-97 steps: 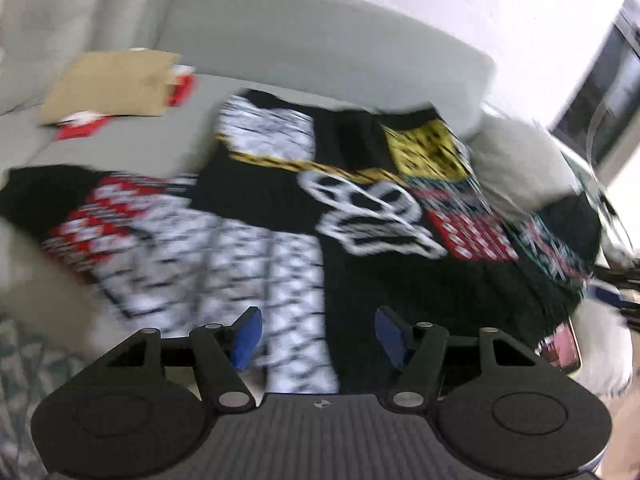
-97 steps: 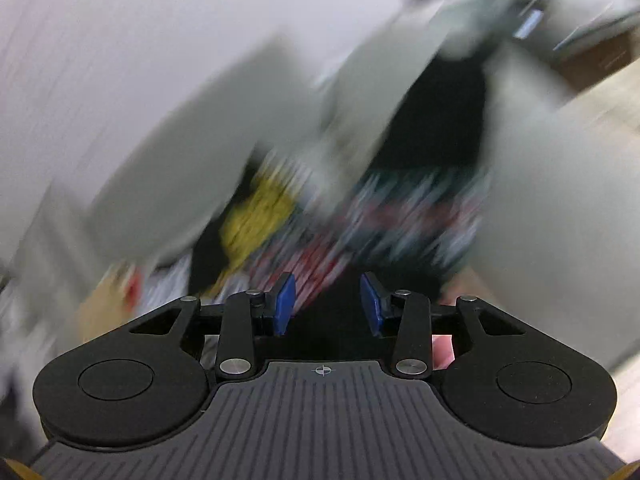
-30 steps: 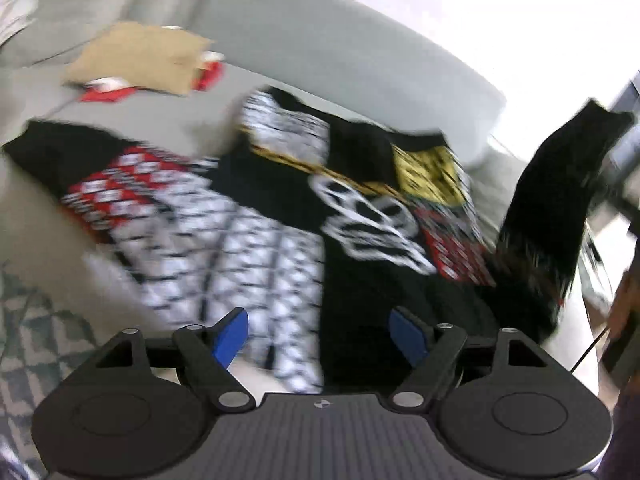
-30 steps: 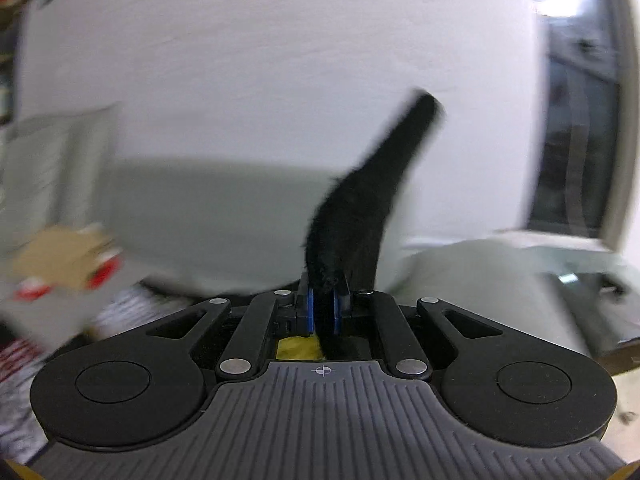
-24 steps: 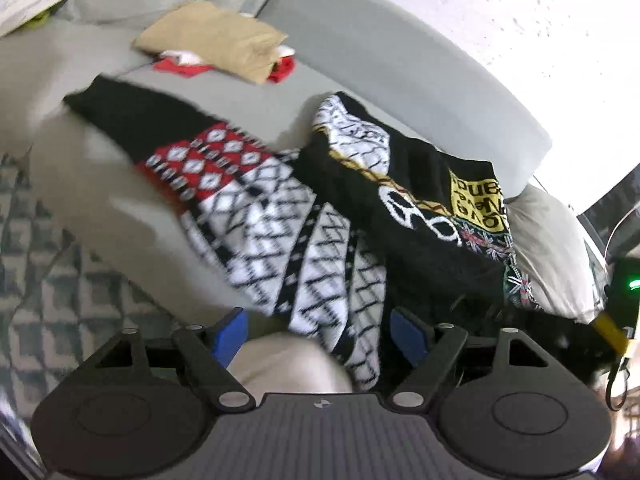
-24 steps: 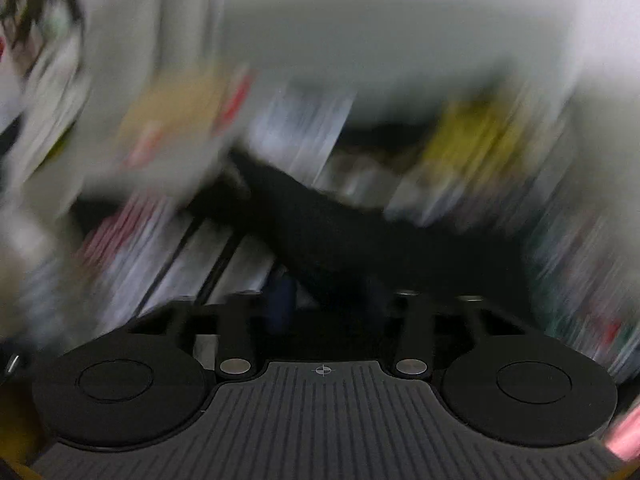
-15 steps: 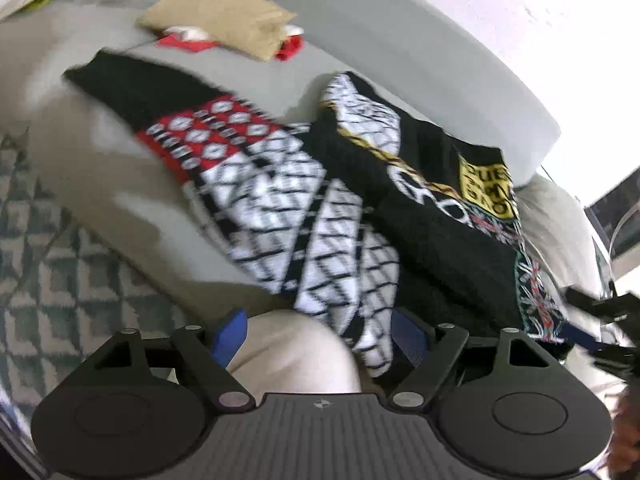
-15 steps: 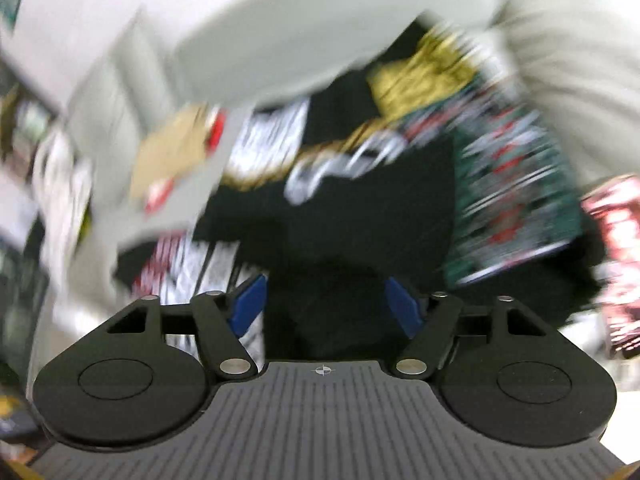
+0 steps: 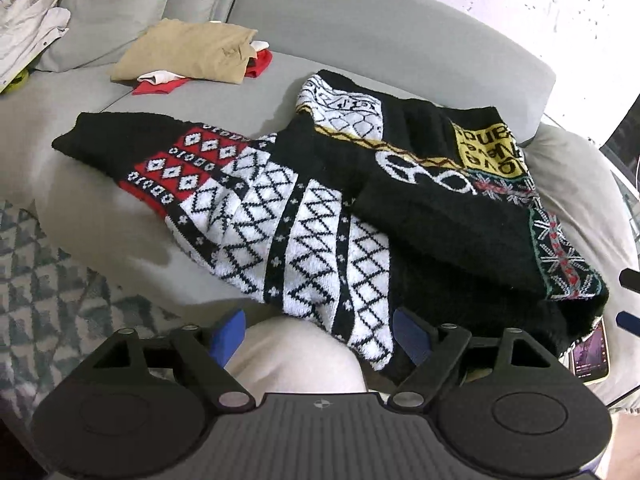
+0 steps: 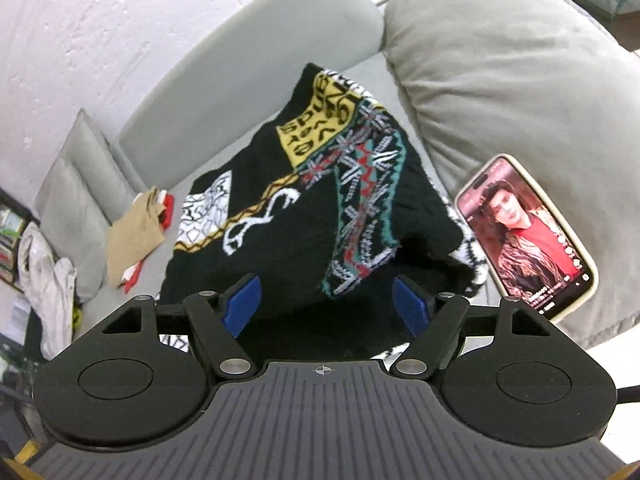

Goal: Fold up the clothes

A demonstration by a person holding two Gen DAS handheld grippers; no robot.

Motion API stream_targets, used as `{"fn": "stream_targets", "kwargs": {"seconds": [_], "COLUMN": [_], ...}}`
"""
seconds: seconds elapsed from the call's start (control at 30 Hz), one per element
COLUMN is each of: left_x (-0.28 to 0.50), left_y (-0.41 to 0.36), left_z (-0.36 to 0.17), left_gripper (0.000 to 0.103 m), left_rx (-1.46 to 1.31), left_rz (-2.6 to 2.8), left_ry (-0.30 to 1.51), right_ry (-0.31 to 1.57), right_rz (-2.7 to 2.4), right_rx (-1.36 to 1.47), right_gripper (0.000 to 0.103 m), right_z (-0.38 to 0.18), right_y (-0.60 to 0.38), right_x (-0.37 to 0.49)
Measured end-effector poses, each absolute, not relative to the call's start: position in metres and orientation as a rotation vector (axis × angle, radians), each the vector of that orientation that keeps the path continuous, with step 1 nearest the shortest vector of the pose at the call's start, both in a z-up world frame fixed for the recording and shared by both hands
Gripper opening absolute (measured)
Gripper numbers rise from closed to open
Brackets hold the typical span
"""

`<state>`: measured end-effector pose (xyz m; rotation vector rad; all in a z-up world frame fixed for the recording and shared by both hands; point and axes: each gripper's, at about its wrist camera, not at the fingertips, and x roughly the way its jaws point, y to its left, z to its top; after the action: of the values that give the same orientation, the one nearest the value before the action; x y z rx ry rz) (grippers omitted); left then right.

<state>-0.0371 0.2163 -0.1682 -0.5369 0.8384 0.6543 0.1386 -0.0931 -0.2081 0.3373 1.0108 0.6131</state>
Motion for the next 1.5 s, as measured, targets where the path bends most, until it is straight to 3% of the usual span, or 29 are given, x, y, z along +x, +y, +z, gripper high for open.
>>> {"fn": "stream_targets", "kwargs": {"seconds": [0.17,0.3,0.77,0.87,0.9,0.97,1.0,1.07,1.1,1.13,1.2,1.37,1.5], "left_x": [-0.028,-0.007,0.088,0.097,0.097,0.098,0.095,0.087,0.081,0.077,0.073,0.066,0.068], "left_y": [0.229,0.259,0.307,0.305,0.303,0.299,0.295,0.285,0.281,0.278,0.28,0.288,0.306], "left_z": [-0.175,-0.186,-0.236,-0.234,-0.231,-0.223,-0.215,-0.195,-0.187,-0.181,-0.183,-0.199,-0.237], "left_gripper": [0.08,0.067,0.065,0.037,0.014,0.005,0.005,0.005,0.005,0.005,0.005,0.005,0.011], "left_rx": [-0.579,-0.699,-0.948,-0.883,-0.85,-0.786,-0.761,-0.693,-0.659,-0.632,-0.612,-0.567,-0.617], "left_rz": [0.627,0.577,0.55,0.56,0.557,0.549,0.541,0.523,0.523,0.528,0.563,0.653,0.693], "left_ry": [0.826,0.77,0.78,0.766,0.755,0.726,0.688,0.598,0.56,0.535,0.545,0.612,0.745], "right_ry": [0.98,0.982,0.885,0.878,0.874,0.864,0.858,0.839,0.828,0.809,0.771,0.86,0.771], "right_rz": [0.62,0.601,0.547,0.523,0.512,0.478,0.458,0.425,0.414,0.434,0.474,0.505,0.462], "right_rx": [0.307,0.324,0.524,0.532,0.533,0.536,0.537,0.515,0.495,0.452,0.362,-0.118,-0.371], "right_gripper": [0.078,0.078,0.078,0.078,0.078,0.077,0.076,0.072,0.059,0.039,0.02,0.013,0.012], "right_z": [-0.207,-0.21,-0.221,-0.227,-0.229,-0.234,-0.236,-0.239,-0.239,-0.239,-0.237,-0.285,-0.296], "right_y": [-0.091,-0.099,-0.134,-0.137,-0.138,-0.14,-0.141,-0.141,-0.139,-0.133,-0.12,-0.048,-0.021], "right_x": [0.139,0.144,0.157,0.161,0.162,0.166,0.168,0.171,0.173,0.173,0.175,0.18,0.161]}}
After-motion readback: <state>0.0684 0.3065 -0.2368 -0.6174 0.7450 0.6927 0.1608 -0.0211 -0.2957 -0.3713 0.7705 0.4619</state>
